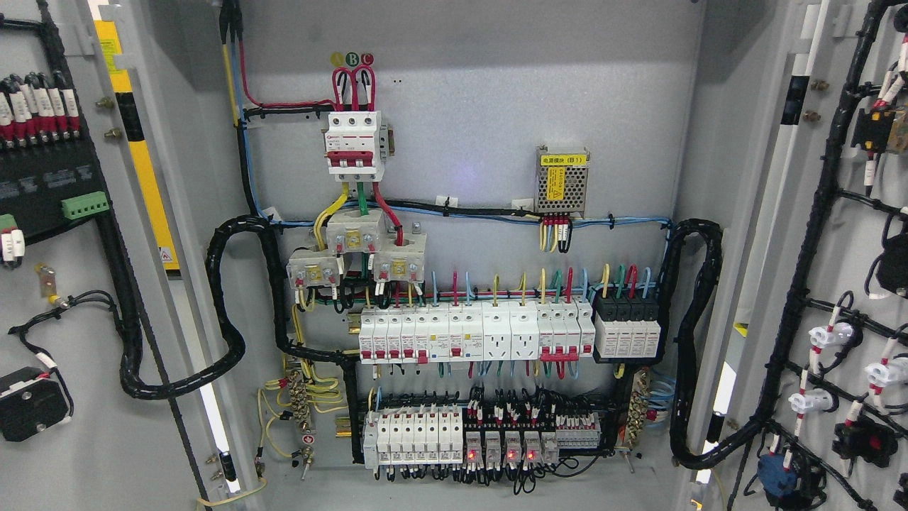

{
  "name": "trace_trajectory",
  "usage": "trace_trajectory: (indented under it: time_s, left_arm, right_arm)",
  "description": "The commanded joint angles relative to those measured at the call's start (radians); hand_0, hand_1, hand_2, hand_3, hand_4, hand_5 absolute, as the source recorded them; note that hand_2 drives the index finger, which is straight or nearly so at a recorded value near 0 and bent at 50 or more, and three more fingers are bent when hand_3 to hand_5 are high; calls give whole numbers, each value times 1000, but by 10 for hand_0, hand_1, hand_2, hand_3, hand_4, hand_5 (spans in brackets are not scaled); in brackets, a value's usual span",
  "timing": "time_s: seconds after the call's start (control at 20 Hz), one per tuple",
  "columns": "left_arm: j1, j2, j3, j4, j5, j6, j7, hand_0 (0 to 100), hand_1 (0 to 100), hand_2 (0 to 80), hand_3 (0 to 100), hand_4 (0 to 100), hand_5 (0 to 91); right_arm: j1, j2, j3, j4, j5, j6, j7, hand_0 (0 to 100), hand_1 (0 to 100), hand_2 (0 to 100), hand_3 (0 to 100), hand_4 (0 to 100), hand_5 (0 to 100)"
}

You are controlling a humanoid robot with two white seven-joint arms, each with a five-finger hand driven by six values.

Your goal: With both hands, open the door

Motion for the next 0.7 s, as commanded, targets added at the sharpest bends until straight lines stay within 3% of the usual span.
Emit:
trace_trajectory:
  time_s: [0.0,0.35,0.5,0.65]
  left_arm:
    - [-11,65,12,96,5,1,-1,0,0,0,0,0,0]
    - [-23,69,12,110,6,1,-1,0,0,0,0,0,0]
    - [-23,68,11,96,38,4,-1,0,0,0,0,0,0]
    - [-22,60,12,57,46,48,-1,0,0,0,0,0,0]
  right_arm:
    - [3,-10,-25,1,-1,2,0,201,123,0,0,0,0]
    - [13,-10,-25,1,-2,-1,0,201,122,0,0,0,0]
    - [14,-7,-25,1,-2,-1,0,201,122,0,0,0,0]
    - [14,-5,-19,-1,-2,-1,0,201,122,0,0,0,0]
